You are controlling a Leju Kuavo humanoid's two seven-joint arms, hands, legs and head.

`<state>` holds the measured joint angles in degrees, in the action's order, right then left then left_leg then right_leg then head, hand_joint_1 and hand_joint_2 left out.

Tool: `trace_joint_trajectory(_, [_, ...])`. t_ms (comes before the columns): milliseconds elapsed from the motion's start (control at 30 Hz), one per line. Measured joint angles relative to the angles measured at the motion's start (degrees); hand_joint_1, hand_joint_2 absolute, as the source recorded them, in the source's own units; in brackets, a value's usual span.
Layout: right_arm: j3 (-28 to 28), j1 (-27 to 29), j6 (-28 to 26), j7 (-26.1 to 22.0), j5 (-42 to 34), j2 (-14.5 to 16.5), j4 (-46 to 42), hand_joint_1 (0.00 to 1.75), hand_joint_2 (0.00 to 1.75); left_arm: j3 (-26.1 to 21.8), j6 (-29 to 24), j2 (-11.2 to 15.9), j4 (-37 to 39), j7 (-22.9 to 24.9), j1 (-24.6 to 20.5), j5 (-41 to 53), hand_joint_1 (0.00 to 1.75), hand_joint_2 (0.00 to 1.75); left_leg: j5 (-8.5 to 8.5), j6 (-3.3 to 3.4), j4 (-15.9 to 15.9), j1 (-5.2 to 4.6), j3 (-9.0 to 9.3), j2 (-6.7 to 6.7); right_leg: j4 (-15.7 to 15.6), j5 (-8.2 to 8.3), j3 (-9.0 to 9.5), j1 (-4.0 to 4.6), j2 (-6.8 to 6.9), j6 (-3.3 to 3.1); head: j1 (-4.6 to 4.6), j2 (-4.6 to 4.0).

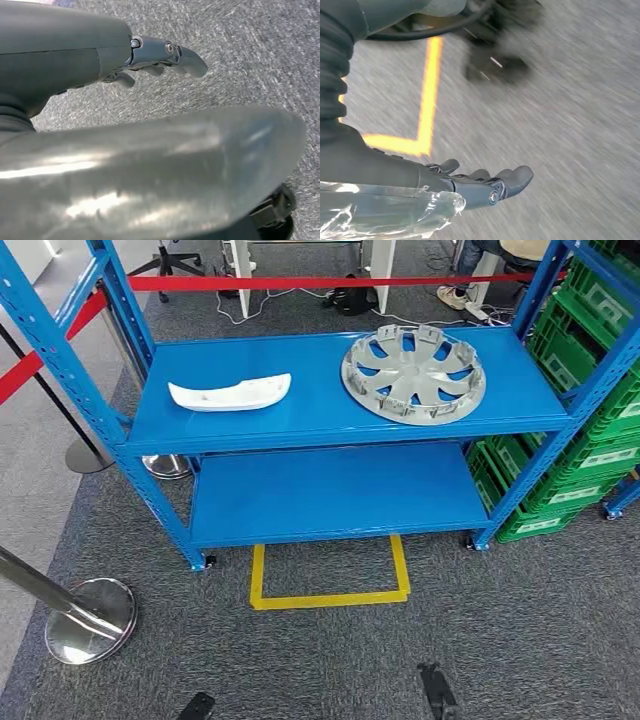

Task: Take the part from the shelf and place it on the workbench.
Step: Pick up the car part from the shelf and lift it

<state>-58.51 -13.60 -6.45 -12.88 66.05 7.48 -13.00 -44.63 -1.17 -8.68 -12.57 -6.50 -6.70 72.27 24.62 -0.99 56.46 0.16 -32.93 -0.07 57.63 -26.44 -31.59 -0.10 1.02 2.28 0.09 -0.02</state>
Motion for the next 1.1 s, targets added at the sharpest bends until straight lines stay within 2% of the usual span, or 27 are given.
trace_joint_trajectory(133, [0.8, -2.8, -0.2, -0.4, 0.1, -0.8, -0.5, 0.00, 1.75, 0.1, 0.1, 0.0, 0.0, 0.2, -0.5, 0.2, 0.00, 0.00, -0.07, 0.08, 0.0, -0.01, 0.00, 0.00, 0.0, 0.01, -0.02, -0.02, 0.06, 0.00, 0.02, 0.00])
trace_joint_trajectory(300, [4.2, -6.4, -1.2, -4.5, 2.8, -1.1, -1.1, 0.00, 1.75, 0.4, 0.6, 0.0, 0.0, 0.4, -0.9, 0.1, 0.00, 0.00, -0.13, 0.07, 0.0, -0.02, -0.12, 0.00, 0.0, 0.10, -0.04, -0.01, -0.01, 0.02, 0.00, 0.00])
trace_joint_trajectory(500, [11.9, -16.3, -0.9, -4.4, 6.2, -0.2, -2.1, 0.00, 1.75, 0.4, 1.2, -0.3, 0.0, 1.3, -2.3, -1.1, 0.00, 0.00, -0.32, 0.05, 0.0, -0.01, -0.15, 0.03, 0.0, 0.18, -0.11, -0.01, -0.01, 0.05, 0.01, 0.00])
trace_joint_trajectory(767, [23.0, -25.2, 2.9, -5.3, 7.0, 3.2, -3.4, 0.00, 1.75, 0.7, -0.1, -0.5, 0.0, 1.8, -4.0, -1.3, 0.00, 0.00, -0.39, 0.04, 0.0, 0.00, -0.20, 0.02, 0.1, 0.28, -0.17, 0.00, 0.04, 0.00, 0.00, 0.00])
trace_joint_trajectory(900, [27.2, -27.1, 3.6, -5.5, 4.8, 4.0, -4.2, 0.00, 1.75, 1.3, -0.3, -0.5, 0.0, 1.8, -4.4, -1.3, 0.00, 1.75, -0.39, 0.04, 0.0, -0.01, -0.23, 0.01, 0.1, 0.28, -0.16, 0.00, 0.06, 0.00, 0.01, 0.00])
trace_joint_trajectory(1100, [34.2, -29.9, 9.8, -8.2, -0.6, 5.6, -5.7, 0.00, 1.75, 1.8, -0.6, -0.6, 0.0, -0.3, -4.6, -0.9, 0.00, 1.75, -0.39, 0.05, 0.0, -0.02, -0.32, 0.01, 0.1, 0.31, -0.26, 0.00, 0.04, 0.02, -0.01, 0.00])
